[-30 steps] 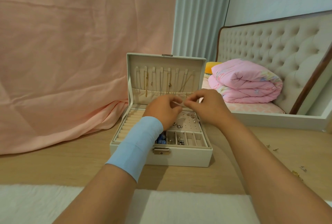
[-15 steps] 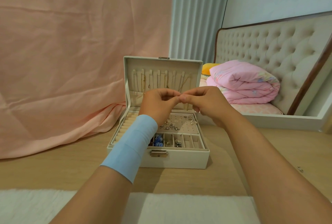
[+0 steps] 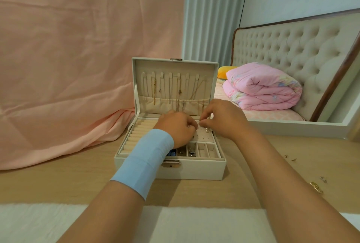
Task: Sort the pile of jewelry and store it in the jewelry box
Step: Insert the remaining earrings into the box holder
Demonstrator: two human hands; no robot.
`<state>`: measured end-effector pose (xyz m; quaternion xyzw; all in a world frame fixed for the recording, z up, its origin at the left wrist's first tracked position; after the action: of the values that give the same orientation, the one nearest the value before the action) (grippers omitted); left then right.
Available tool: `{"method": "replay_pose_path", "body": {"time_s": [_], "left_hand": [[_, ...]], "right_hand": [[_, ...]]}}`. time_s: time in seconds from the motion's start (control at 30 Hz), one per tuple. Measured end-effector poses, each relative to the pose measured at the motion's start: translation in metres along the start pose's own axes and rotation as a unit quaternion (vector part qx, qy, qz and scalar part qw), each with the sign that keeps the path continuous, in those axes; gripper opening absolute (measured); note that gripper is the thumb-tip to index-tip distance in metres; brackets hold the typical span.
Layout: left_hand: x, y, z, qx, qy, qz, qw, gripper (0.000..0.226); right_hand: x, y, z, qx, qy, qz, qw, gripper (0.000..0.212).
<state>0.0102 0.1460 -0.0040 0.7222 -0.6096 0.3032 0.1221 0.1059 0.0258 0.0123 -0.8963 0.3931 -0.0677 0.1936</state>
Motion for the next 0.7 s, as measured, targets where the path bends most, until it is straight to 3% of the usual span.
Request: {"method": "replay_pose_path", "body": {"time_s": [0.23, 0.5, 0.7], "left_hand": [[-0.003, -0.001, 0.0, -0.021, 0.018, -0.011, 1.0, 0.034], [-0.01, -0.005, 0.004, -0.01, 0.057, -0.029, 0.998, 0.035], [0.006, 0.0, -0.002, 0.021, 0.048, 0.011, 0.999, 0.028]], "right_hand": [[-0.004, 0.001, 0.002, -0.014, 0.024, -0.021, 0.999, 0.006], [0.004, 0.0, 0.003, -0.082, -0.095, -0.003, 0.992, 0.037], [0.017, 0.007, -0.011, -0.042, -0.167, 0.014, 0.985, 0.029]]}}
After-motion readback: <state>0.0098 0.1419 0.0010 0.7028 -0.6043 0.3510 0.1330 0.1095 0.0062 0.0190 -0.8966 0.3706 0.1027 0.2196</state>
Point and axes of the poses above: each hand's wrist, its own y-axis away from the middle knuckle, its own z-axis out of the palm, x = y × z, the point moved 4 cm from there along -y, towards the middle knuckle, and after that the axes turned 14 degrees about y, right-handed, at the moved point
